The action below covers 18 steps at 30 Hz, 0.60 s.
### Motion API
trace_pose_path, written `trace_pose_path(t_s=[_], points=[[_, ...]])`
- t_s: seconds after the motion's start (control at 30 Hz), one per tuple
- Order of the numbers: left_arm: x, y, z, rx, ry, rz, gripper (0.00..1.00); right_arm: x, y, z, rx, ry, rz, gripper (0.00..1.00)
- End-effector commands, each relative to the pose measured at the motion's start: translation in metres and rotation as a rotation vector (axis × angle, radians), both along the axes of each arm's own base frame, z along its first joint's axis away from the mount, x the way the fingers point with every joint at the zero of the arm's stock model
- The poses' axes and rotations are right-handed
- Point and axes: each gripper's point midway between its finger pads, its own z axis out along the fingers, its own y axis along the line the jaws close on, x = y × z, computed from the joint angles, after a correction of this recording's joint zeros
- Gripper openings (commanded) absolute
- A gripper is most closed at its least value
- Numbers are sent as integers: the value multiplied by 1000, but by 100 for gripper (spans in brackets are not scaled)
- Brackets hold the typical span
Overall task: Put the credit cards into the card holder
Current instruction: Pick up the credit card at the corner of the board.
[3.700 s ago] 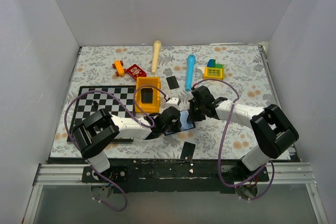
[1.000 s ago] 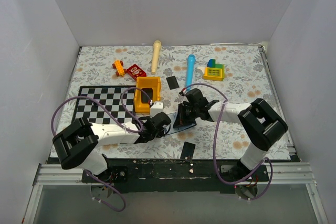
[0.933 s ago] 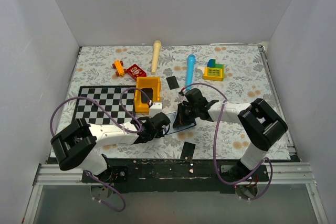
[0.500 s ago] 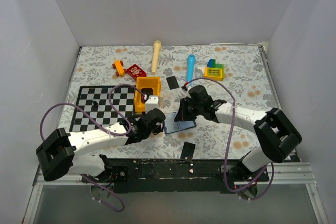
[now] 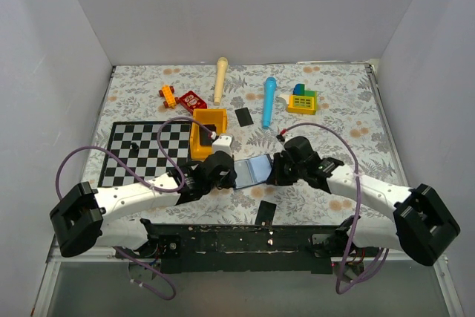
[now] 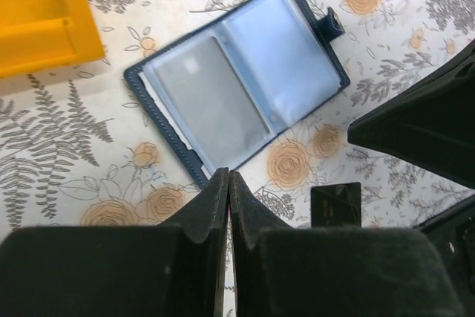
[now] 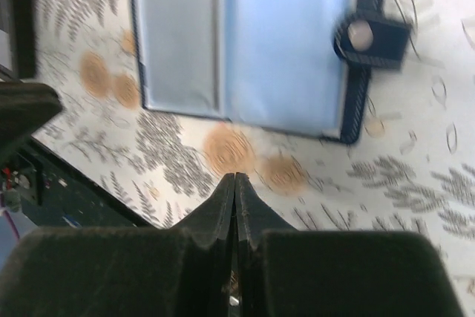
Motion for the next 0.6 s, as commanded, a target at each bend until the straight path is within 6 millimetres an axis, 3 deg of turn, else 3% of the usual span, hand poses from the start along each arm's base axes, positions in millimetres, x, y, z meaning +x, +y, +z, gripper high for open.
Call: trace_pose_path(t_s=[0.0, 0.23, 0.57], points=[[-16, -18, 0, -71, 21, -109, 0, -25, -20, -21, -22, 56, -28, 8], [-36, -29, -13, -76, 68, -175, 0, -50, -24, -47, -60, 105, -2, 9], [-48, -40, -27, -64, 107, -197, 0, -84, -12, -58, -105, 145, 53, 10]])
